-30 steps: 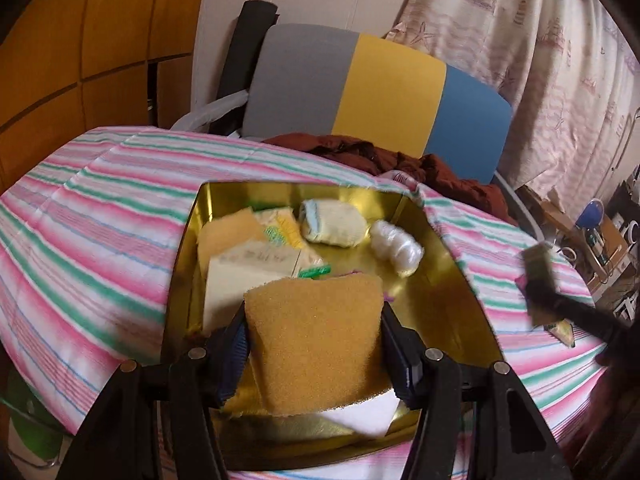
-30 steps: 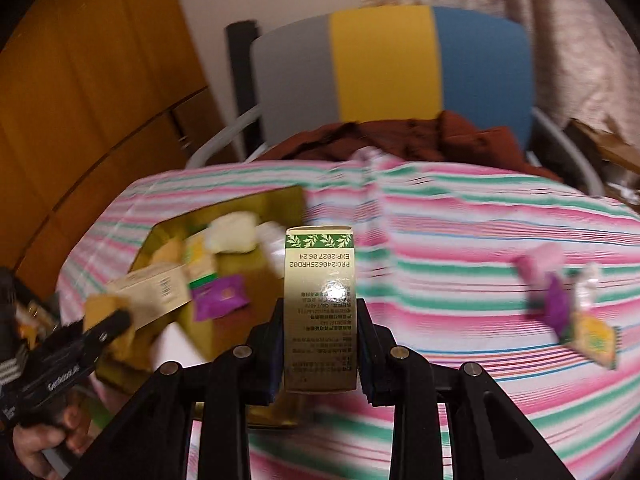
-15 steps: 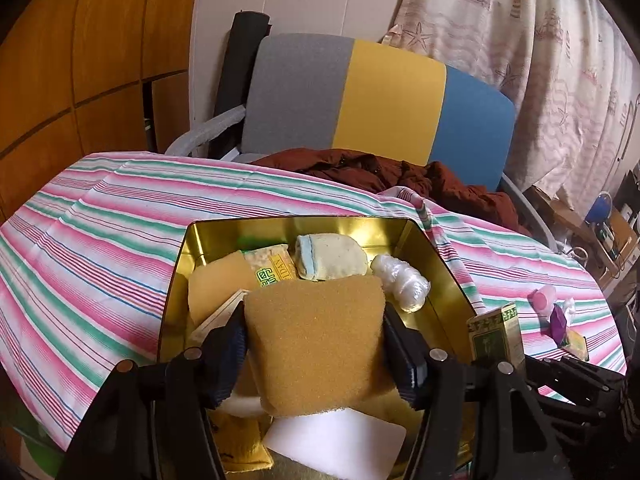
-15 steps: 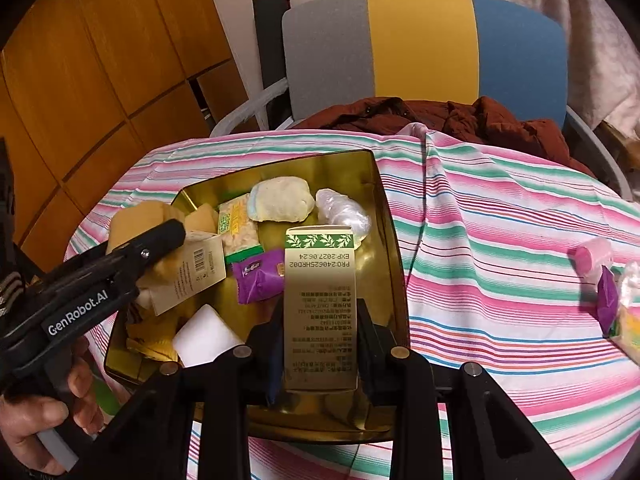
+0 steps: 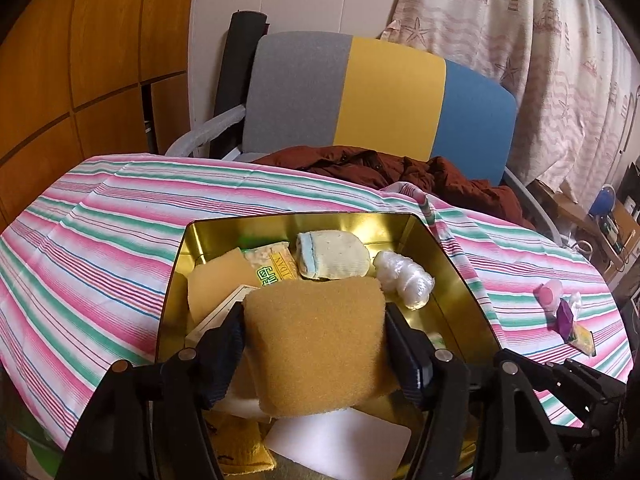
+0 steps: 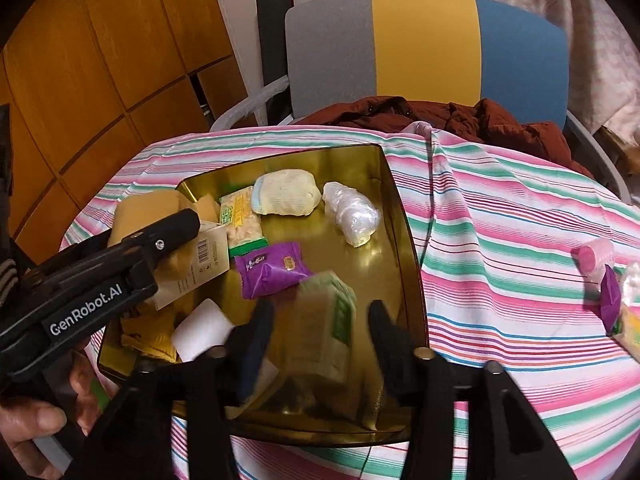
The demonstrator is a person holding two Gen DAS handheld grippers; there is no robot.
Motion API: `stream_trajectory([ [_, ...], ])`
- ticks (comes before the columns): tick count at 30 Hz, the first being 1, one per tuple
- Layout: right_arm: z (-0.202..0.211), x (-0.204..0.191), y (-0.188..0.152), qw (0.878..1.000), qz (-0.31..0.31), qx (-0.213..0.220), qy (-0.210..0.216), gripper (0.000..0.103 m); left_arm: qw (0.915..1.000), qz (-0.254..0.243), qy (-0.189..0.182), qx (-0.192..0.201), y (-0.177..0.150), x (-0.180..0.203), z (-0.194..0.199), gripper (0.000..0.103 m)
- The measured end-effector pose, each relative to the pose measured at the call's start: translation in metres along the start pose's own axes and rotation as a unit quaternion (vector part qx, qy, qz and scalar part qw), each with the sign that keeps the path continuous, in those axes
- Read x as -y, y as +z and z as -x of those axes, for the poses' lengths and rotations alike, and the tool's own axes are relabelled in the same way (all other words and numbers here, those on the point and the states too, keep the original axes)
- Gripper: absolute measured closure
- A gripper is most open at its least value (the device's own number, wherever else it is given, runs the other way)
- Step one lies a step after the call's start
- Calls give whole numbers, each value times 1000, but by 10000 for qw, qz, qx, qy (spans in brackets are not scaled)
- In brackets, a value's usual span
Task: Organize objects
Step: 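Release green box in tray with right gripper while left gripper lowers sponge there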
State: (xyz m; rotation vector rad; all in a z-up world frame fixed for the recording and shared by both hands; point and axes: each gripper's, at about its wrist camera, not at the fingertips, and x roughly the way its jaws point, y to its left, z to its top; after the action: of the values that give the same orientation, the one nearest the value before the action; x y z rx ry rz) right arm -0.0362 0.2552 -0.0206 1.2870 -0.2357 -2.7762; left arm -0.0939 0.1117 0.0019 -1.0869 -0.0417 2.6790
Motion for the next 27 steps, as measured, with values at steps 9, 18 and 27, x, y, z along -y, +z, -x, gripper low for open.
stream_trajectory([
  [9,13,0,-3,9996,-84,284,12,9,10000,-30,-1,19,-4,2,7,35],
  [18,19,-9,-12,9982,155,552,-188,0,10000,47,-52,4,-14,-2,11,30],
  [27,25,2,-20,9979,3,586,-269,0,9999,85,-83,4,-22,-5,17,26],
])
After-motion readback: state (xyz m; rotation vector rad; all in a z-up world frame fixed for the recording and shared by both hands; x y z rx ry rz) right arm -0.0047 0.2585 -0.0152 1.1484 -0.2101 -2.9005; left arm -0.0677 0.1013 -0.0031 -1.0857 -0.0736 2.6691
